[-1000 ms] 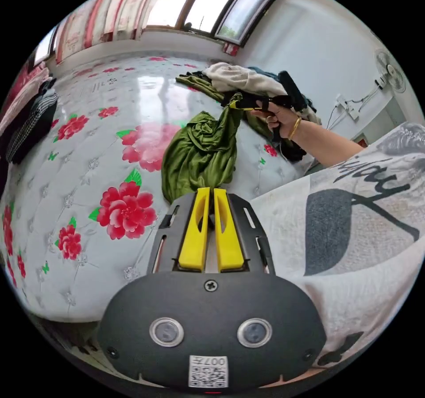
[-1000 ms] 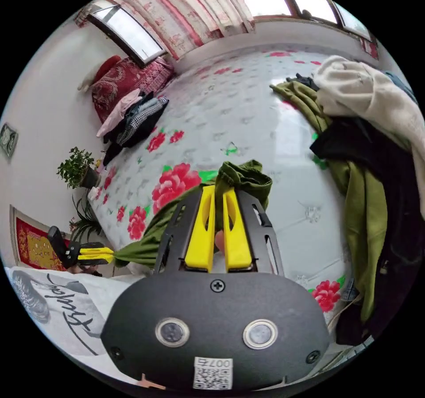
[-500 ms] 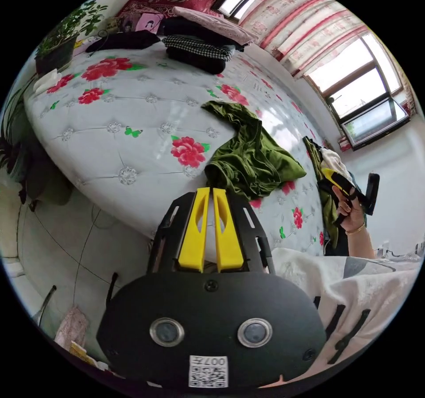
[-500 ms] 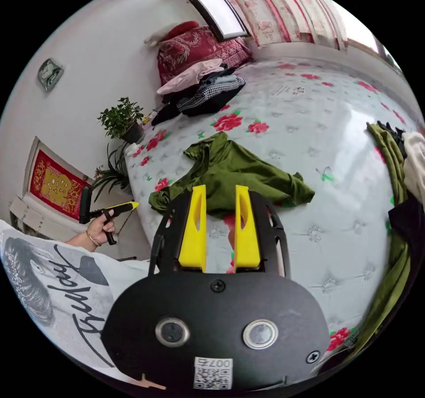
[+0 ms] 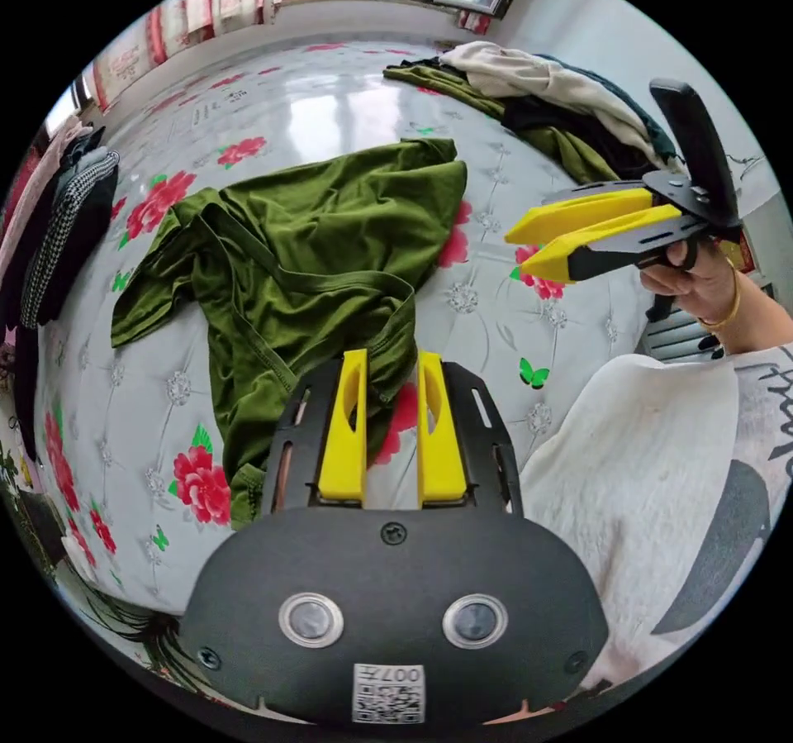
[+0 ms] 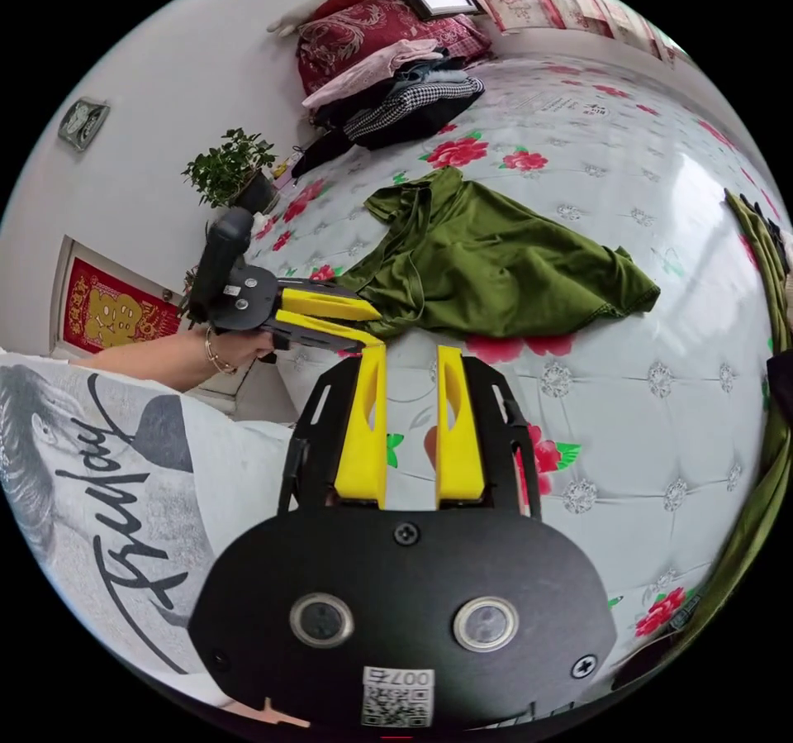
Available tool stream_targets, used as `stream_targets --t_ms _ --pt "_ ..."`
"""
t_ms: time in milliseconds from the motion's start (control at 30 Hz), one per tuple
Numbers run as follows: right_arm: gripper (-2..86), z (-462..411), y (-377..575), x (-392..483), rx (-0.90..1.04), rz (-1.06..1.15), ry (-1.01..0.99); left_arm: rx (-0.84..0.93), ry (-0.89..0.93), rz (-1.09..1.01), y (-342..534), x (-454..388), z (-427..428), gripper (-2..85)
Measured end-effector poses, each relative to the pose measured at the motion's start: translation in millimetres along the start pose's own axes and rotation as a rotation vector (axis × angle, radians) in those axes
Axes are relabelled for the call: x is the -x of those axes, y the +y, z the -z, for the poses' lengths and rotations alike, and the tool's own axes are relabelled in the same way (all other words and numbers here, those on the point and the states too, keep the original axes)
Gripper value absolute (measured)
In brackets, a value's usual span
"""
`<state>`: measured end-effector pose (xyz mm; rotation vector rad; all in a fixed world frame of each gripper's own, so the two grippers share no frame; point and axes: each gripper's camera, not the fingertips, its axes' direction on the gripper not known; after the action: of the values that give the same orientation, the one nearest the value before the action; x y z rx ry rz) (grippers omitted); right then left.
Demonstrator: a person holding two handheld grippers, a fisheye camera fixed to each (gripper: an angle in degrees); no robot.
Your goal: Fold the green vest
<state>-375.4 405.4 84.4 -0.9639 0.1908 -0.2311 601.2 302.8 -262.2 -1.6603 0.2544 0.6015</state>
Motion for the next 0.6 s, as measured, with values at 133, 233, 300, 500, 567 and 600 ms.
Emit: stream_targets --t_ms 133,233,300,500,567,600 --pt "5.5 17 24 1 -0.016 -0.006 0.006 -0.047 0.045 0.048 -2 21 17 -0.1" --pt "5.9 26 40 -3 -0.043 -0.014 -0.020 -0.312 0.313 0.154 24 54 84 -0.8" --pt "6.3 29 46 -1 -0.059 0.012 -0.046 -0.483 0.399 0.207 44 67 126 -0.9" --pt "8.0 27 34 26 -0.079 0.172 -0.137 -0.750 0.362 0.183 79 60 228 -0.9" --pt "8.6 29 24 38 -0.091 0.223 -0.148 -0.740 0.348 0.168 79 51 236 -0.9" --pt "8.7 31 22 40 -0.099 0.229 -0.139 -0.731 0.336 0.169 80 45 237 -0.9"
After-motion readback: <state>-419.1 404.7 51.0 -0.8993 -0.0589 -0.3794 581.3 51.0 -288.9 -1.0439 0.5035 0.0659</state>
